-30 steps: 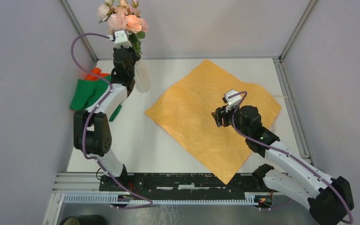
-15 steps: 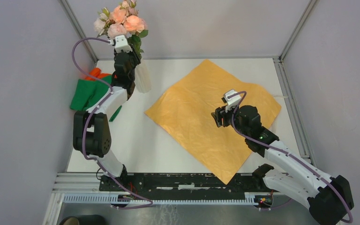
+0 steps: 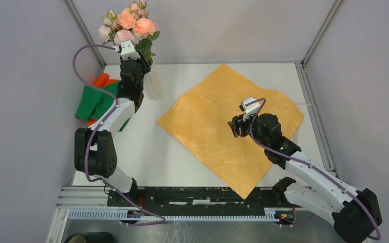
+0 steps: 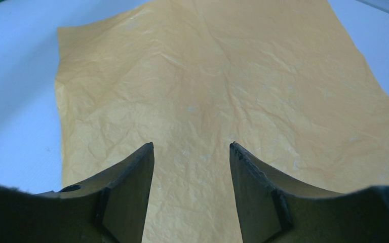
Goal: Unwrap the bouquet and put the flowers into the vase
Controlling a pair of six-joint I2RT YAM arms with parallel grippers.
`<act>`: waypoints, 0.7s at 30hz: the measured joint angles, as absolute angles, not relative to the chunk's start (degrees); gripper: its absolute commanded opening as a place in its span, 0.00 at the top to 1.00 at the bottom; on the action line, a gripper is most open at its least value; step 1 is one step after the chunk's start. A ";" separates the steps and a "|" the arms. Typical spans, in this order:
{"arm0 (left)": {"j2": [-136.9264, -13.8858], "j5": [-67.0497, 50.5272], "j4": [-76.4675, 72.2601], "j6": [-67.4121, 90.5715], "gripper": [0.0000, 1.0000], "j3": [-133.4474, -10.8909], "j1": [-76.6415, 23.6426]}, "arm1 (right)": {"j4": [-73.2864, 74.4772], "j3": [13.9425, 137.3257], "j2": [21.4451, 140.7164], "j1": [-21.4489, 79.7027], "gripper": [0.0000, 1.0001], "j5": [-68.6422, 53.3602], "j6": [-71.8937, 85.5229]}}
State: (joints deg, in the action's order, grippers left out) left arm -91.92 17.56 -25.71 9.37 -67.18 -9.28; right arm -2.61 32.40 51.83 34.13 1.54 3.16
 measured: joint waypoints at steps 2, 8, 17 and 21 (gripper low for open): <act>-90.70 17.26 -25.54 9.67 0.51 -66.72 -9.28 | -2.61 32.40 51.86 34.13 0.38 1.52 3.16; -87.09 15.33 -24.45 10.44 0.28 -64.99 -9.28 | -3.01 32.36 52.34 34.13 0.38 1.39 3.22; -83.26 13.08 -23.14 12.86 0.25 -60.58 -9.50 | -3.44 31.99 52.45 34.13 0.38 0.86 3.68; -82.94 12.95 -22.48 13.02 0.25 -58.70 -9.67 | -3.95 31.73 52.45 34.13 0.38 0.60 3.81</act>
